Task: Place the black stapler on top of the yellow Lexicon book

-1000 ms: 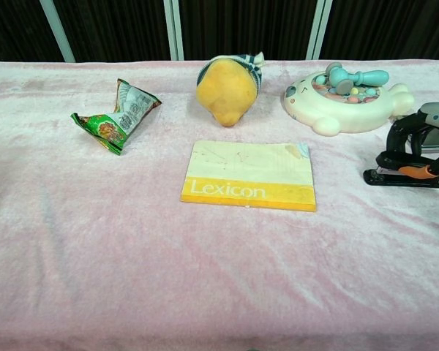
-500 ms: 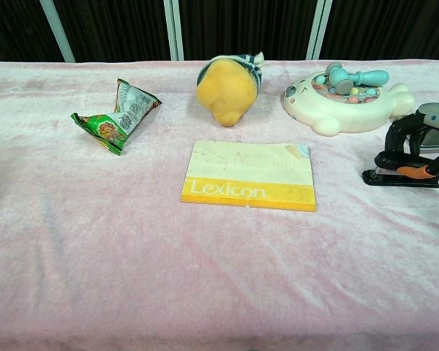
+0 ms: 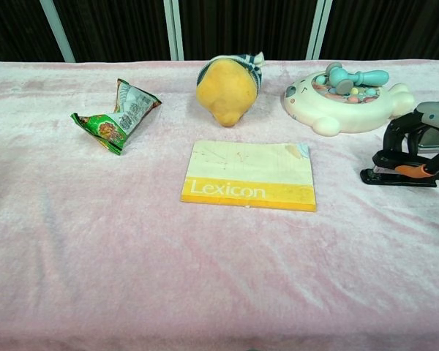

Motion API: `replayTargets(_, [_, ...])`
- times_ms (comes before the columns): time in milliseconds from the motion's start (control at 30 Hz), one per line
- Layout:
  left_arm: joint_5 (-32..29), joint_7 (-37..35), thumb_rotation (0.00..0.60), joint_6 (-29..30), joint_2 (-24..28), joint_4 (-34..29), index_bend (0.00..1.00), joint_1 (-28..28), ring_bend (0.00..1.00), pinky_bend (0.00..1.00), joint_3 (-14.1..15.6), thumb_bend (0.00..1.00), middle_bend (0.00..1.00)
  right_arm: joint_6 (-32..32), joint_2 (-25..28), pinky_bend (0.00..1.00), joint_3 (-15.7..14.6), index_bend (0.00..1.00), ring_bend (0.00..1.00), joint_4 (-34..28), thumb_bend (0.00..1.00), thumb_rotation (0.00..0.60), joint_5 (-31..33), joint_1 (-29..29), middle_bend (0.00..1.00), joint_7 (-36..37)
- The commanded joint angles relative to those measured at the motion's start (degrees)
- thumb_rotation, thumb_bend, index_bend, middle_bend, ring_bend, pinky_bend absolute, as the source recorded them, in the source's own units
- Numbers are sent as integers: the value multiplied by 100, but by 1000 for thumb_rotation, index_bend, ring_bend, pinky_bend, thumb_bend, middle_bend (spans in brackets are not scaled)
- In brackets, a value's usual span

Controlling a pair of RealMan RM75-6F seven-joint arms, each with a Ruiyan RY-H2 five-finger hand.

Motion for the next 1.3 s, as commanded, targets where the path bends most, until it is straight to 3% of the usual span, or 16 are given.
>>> replayTargets(33, [0,4,600,-1,-2,4,168,-2,0,0,0,305,31,-1,0,331,1,611,503,-3,439,600,6,0,526,-14])
replayTargets(367, [-7,4,600,-6,-6,-4,168,-5,0,0,-2,305,31,55,125,330,92,618,511,-219,439,600,-10,53,530,-21])
replayTargets(667, [-22,-6,600,-43,1,-20,168,-25,0,0,-12,305,31,-236,581,331,421,618,510,-1222,437,600,418,310,523,-429])
replayTargets(933, [-24,-94,600,-55,36,-35,168,-16,0,0,-19,305,31,-676,499,331,935,618,510,-2092,437,600,1756,846,524,-1243])
replayTargets(1300, [16,-126,600,-94,54,-34,168,-22,0,0,11,305,31,-222,-535,331,986,618,520,-1984,437,600,3245,1530,532,-2874])
